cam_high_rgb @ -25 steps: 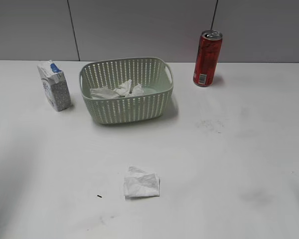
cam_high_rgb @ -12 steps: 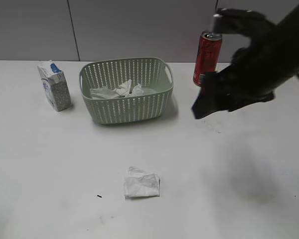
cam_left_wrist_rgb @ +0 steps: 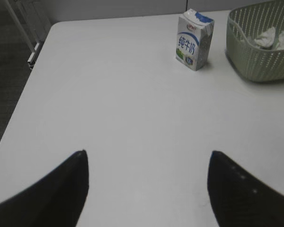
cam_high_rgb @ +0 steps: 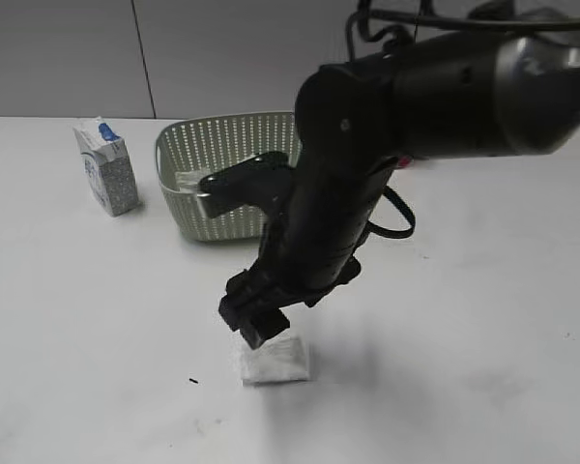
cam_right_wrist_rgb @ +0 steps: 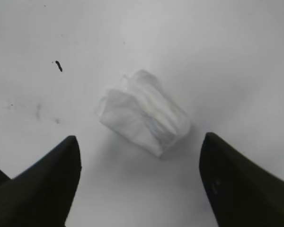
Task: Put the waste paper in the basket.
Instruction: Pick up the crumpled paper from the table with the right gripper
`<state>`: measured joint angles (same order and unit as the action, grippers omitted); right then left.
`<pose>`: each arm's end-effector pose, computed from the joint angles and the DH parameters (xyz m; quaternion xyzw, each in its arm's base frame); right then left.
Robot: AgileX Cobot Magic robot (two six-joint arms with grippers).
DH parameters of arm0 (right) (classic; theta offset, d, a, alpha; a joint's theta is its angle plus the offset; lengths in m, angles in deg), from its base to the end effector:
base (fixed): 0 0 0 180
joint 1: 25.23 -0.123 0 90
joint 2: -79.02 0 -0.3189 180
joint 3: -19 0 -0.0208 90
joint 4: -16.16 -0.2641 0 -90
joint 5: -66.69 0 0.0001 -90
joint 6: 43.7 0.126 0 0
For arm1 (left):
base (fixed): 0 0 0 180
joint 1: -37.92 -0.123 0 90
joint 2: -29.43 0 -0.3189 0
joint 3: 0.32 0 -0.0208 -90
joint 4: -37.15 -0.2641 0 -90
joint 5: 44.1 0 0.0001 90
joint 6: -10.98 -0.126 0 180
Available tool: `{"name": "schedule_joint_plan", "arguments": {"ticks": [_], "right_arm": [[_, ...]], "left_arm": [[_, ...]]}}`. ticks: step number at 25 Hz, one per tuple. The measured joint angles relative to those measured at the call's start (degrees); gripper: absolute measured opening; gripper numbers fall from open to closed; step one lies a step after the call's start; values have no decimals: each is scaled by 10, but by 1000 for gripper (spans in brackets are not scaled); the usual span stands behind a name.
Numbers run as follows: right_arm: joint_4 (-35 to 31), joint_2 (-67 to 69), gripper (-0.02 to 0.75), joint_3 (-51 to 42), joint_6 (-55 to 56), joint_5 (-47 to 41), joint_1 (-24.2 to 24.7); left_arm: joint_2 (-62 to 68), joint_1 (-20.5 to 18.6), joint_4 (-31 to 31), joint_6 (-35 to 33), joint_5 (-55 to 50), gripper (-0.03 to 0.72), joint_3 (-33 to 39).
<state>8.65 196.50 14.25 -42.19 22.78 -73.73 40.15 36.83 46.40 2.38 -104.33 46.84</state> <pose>0.2645 0.3162 0.1609 -0.3570 0.9249 0.0969 0.0876 0.0099 -0.0174 0.2821 0.0576 0.8529 -0.0370 0.5175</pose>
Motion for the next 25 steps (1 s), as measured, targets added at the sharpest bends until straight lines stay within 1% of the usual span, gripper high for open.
{"name": "schedule_joint_plan", "arguments": {"ticks": [2,7,18,19,21,22,24,25], "right_arm": [[5,23,589,19,0,-1,-7],[7,74,589,51,1,-7,-15],[11,130,582,58,1,-10,-15],[12,130,571,58,2,-10,-15],[14,130,522,58,2,-10,-15],[16,130,480,58,2,-10,-15],[18,131,372,58,2,-10,-15],[17,132,299,58,2,-10,-15]], "left_arm": [[-32,0,-2,5,2,576,17],[-40,0,-7,11,5,575,19],[-40,0,-11,11,6,571,19],[-40,0,-12,11,6,571,19],[-40,0,-12,11,6,571,19],[-40,0,-12,11,6,571,19],[-40,0,-12,11,6,571,19],[-40,0,-12,11,6,571,19]]}}
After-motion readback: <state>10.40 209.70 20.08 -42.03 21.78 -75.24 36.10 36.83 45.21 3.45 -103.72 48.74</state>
